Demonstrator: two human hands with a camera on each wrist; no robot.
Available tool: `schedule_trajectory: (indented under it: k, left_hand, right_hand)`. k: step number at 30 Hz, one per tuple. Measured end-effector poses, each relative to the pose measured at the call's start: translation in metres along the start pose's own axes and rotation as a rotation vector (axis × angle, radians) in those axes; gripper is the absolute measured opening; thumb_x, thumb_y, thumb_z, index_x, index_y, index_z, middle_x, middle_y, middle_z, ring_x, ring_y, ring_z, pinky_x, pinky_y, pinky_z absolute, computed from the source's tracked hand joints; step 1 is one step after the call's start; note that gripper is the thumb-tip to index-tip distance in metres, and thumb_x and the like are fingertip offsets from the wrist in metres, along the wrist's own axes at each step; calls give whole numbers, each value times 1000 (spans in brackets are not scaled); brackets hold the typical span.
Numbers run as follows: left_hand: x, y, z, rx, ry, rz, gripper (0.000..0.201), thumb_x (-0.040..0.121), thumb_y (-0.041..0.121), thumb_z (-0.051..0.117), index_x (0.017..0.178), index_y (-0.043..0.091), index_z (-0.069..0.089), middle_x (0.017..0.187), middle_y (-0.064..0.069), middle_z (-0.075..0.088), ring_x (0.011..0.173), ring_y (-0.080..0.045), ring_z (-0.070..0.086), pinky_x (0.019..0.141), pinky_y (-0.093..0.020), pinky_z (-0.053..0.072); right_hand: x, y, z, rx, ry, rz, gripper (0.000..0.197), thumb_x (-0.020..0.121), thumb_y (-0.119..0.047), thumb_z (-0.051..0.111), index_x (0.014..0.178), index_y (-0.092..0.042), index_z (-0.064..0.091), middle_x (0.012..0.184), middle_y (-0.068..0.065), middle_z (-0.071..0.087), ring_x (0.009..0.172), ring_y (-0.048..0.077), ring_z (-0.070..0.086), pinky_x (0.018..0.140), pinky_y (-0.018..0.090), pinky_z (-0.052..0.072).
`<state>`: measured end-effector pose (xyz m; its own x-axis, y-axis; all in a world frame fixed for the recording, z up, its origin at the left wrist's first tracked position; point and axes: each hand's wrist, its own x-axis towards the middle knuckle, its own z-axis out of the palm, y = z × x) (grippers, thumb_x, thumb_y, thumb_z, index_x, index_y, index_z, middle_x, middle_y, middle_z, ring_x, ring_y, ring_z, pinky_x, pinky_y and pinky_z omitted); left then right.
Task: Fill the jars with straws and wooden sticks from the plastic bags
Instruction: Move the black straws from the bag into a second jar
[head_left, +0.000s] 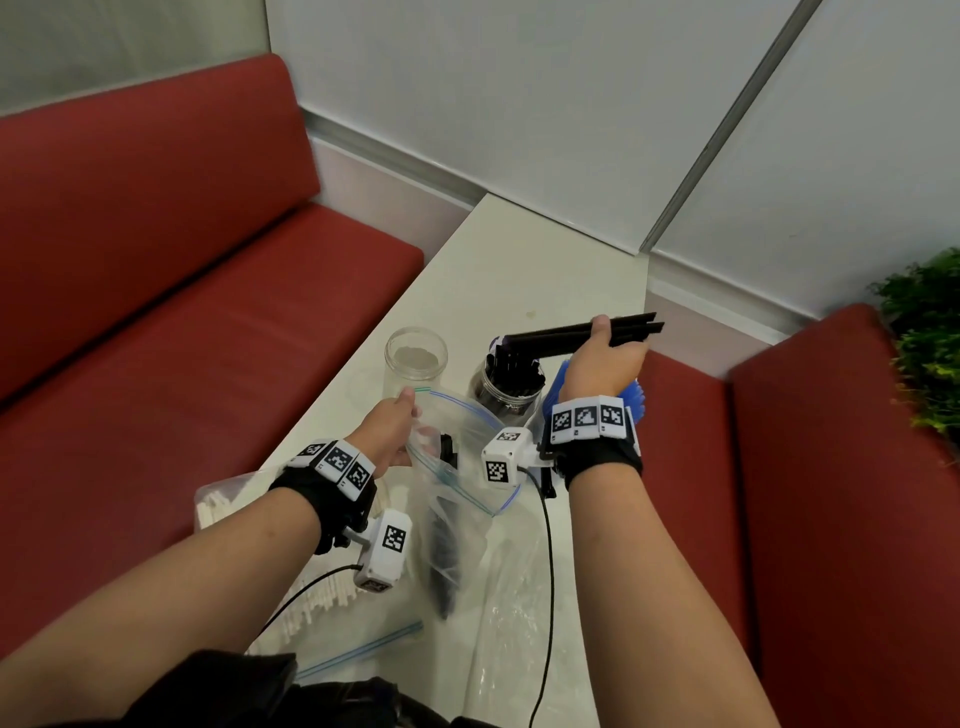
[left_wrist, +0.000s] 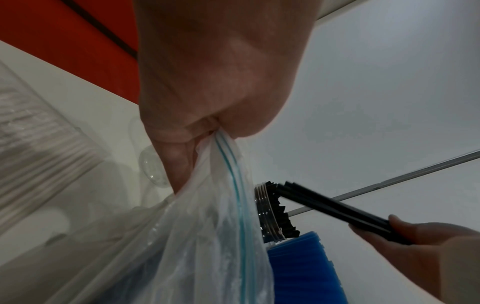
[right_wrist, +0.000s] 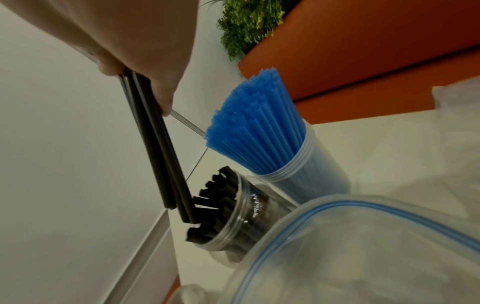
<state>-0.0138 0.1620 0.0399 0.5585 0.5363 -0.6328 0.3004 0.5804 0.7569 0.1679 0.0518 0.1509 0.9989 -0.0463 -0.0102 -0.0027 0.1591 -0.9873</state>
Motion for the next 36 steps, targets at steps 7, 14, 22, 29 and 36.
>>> schedule_trajectory:
  k: [7,14,22,29,36]
  left_hand:
    - [2,1,-6,-6,9,9,41,102,52,31,95,15,48,100,-17,70,65,-31,71,52,-33,56]
    - [3,-3,-8,-10,0,0,41,101,52,32,94,15,47,97,-17,72,67,-32,72,52,-33,56]
    - [2,-2,-11,-21,13,-1,41,101,52,33,94,15,48,89,-14,73,63,-31,72,50,-33,56]
    - [2,-1,-11,0,28,-3,41,102,52,32,96,14,49,99,-16,72,62,-29,72,48,-31,55]
    - [5,-4,-8,-6,18,-18,42,100,53,34,98,13,49,91,-16,75,60,-31,72,45,-31,54]
  right_hand:
    - [-3,4,-5,-88,14,-61,42,101,-13,59,139,1,46,110,0,59,97,11,55,62,-3,40]
    - [-7,2,8,-244,-120,-121,38,103,-14,56,135,2,44,106,4,57,93,16,54,52,-6,33]
    - [-16,-9,22,-337,-230,-224,36,103,-19,54,135,-5,43,114,10,65,91,18,57,74,22,43]
    - [-14,-8,18,-167,-202,-175,40,103,-15,56,137,0,42,98,-8,61,82,6,61,59,-2,41]
    - [-18,0,20,-112,-203,-133,59,103,-19,57,152,0,29,96,-19,51,78,-9,56,59,-7,36]
